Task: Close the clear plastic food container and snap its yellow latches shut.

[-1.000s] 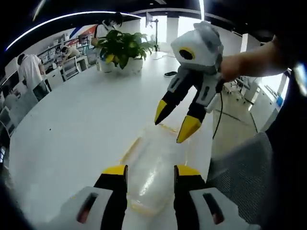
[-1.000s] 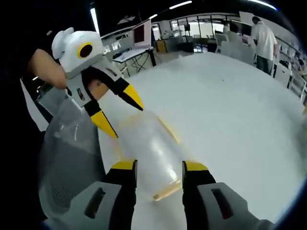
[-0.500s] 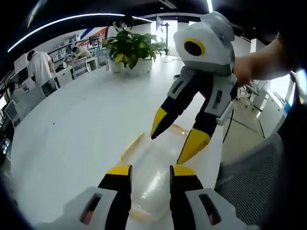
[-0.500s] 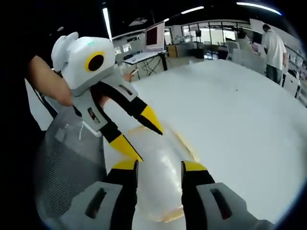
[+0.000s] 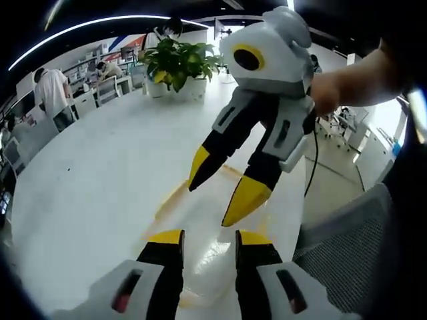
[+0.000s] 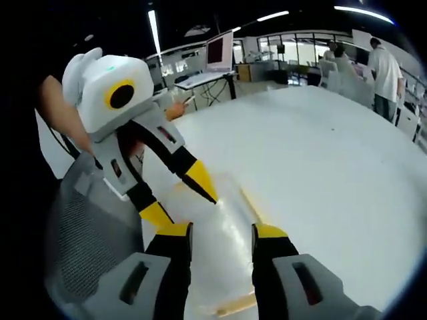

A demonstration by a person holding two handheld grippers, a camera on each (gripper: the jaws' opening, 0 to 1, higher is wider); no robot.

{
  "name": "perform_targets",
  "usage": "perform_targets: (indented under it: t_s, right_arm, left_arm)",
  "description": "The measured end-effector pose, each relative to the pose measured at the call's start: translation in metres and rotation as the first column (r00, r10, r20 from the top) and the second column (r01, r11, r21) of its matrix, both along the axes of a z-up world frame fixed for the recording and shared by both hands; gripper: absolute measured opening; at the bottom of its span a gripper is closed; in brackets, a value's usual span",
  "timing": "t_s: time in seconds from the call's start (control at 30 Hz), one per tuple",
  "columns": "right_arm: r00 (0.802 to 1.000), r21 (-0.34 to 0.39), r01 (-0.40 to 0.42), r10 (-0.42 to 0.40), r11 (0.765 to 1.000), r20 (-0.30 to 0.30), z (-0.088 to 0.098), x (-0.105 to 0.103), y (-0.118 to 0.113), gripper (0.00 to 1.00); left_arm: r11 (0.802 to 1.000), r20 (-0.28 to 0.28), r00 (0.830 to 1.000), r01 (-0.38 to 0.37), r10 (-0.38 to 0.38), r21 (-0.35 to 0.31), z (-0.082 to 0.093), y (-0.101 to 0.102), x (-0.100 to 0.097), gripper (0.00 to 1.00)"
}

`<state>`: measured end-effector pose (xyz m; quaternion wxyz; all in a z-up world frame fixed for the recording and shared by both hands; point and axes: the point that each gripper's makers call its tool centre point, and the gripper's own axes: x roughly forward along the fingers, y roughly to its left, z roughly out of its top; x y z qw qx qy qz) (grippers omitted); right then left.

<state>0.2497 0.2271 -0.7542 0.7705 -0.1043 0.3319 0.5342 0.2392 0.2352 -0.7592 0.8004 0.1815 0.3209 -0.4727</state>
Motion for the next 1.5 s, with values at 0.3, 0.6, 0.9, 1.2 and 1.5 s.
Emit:
perform_targets:
  t_s: [0.3,0.6,0.9,1.2,1.5]
  right_arm:
    - [0.999,-0.023,-0.036,0.037,0.999,0.014,-0.002,0.003,0.004,0.31]
    - [0.999,-0.031,-0.036,0.037,0.999,0.028,-0.003,0.021,0.005,0.32]
    - [0.995,0.029,-0.008,0.010,1.000,-0.097,-0.009,0.027,0.008,0.37]
    - [0.989,-0.010,-0.064,0.063,0.998,-0.133,-0.019,0.028,0.005,0.37]
    - [0.979,-0.066,-0.148,0.137,0.987,-0.152,-0.024,0.026,0.004,0.37]
  left_arm:
    - [0.999,0.000,0.999,0.038,-0.038,0.005,0.000,-0.005,-0.012,0.26]
    - [0.994,0.096,0.991,0.090,-0.095,0.061,-0.001,-0.008,-0.023,0.45]
    - [0.985,0.103,0.985,0.128,-0.140,0.116,-0.012,-0.012,-0.027,0.46]
    - [0.981,0.116,0.980,0.145,-0.160,0.130,-0.014,-0.012,-0.024,0.45]
    - [0.977,0.150,0.973,0.156,-0.177,0.144,-0.015,-0.015,-0.024,0.47]
